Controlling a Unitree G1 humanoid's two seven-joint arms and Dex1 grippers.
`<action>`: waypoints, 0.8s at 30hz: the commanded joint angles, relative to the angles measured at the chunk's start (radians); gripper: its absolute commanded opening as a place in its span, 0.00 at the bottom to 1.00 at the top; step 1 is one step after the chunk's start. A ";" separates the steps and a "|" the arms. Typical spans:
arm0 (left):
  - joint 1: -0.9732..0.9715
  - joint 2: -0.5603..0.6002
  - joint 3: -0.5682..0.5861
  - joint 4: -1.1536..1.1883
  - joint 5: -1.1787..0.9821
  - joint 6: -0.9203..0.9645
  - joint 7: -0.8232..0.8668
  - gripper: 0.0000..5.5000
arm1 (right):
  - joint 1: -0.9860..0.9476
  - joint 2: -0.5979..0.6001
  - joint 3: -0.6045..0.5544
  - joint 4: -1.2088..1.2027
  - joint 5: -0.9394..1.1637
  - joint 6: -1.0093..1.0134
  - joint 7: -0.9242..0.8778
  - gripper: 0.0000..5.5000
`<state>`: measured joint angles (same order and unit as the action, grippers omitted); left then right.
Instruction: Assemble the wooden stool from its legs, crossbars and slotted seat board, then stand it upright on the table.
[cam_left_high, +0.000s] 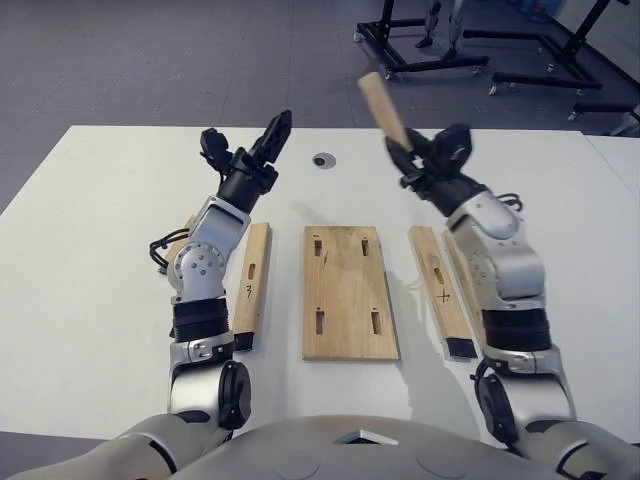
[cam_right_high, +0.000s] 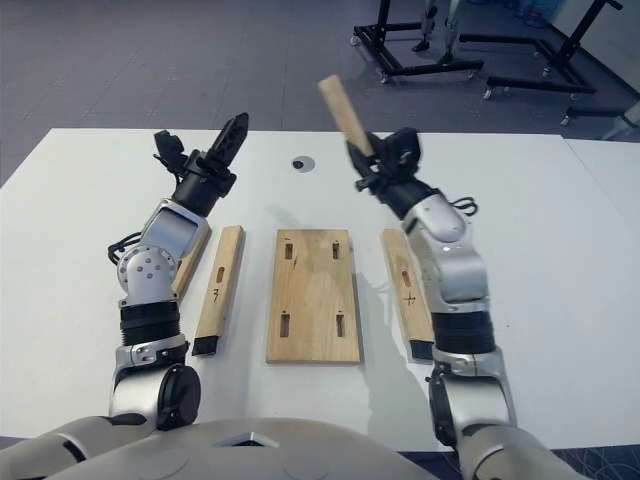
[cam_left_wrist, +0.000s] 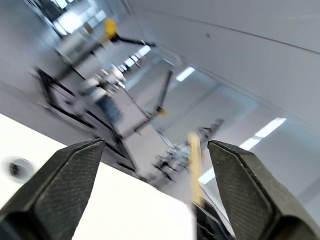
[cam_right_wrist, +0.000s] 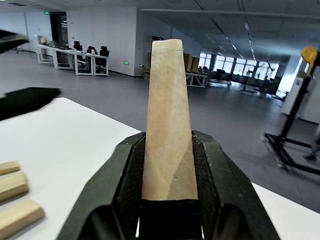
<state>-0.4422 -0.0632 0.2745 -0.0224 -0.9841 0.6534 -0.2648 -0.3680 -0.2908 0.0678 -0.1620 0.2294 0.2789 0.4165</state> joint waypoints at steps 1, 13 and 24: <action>0.008 0.009 -0.017 -0.025 -0.069 0.079 -0.012 0.69 | 0.024 0.021 0.073 -0.071 -0.045 0.000 0.000 0.23; 0.000 -0.005 -0.023 -0.031 -0.177 0.125 -0.007 0.69 | 0.045 0.059 0.174 -0.129 -0.068 0.015 0.019 0.23; 0.003 0.014 -0.021 -0.024 -0.240 0.156 0.005 0.41 | 0.035 0.115 0.146 -0.071 -0.026 0.033 0.017 0.23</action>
<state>-0.4255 -0.0543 0.2528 -0.0528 -1.2133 0.8060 -0.2605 -0.3254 -0.1809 0.2316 -0.2489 0.1973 0.2848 0.4378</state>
